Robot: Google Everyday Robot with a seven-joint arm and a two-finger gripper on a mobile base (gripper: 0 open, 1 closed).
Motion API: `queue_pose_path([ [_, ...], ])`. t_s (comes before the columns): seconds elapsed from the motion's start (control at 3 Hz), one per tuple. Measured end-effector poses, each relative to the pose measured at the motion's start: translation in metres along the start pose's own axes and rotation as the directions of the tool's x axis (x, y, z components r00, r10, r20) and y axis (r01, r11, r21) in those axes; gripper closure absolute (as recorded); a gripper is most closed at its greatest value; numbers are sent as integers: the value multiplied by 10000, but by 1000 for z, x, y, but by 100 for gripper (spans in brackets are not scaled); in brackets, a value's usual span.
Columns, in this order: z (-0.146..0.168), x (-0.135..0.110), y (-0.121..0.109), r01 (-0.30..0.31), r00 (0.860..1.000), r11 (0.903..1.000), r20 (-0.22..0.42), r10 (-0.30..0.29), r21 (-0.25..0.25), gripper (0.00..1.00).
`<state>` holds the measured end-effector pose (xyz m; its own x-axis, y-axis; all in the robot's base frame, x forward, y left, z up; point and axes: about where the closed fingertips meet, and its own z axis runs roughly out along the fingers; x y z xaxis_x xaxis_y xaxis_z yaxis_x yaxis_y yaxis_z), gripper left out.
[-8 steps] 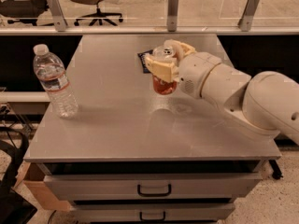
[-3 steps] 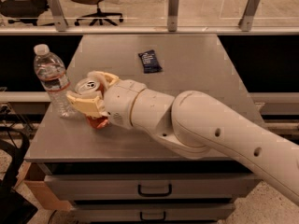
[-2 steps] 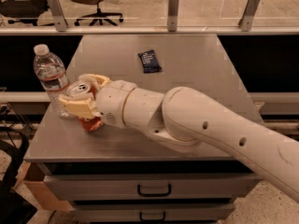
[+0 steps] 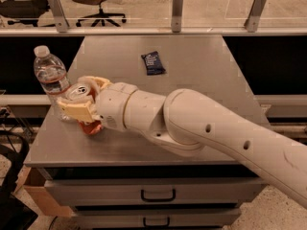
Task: Move coke can near water bottle
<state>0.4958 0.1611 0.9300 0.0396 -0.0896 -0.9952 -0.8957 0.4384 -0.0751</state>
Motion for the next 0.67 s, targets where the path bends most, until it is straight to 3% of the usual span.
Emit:
queue_pose_path([
  [0.67,2,-1,3,34,10000,10000,1,-34,-55,13],
])
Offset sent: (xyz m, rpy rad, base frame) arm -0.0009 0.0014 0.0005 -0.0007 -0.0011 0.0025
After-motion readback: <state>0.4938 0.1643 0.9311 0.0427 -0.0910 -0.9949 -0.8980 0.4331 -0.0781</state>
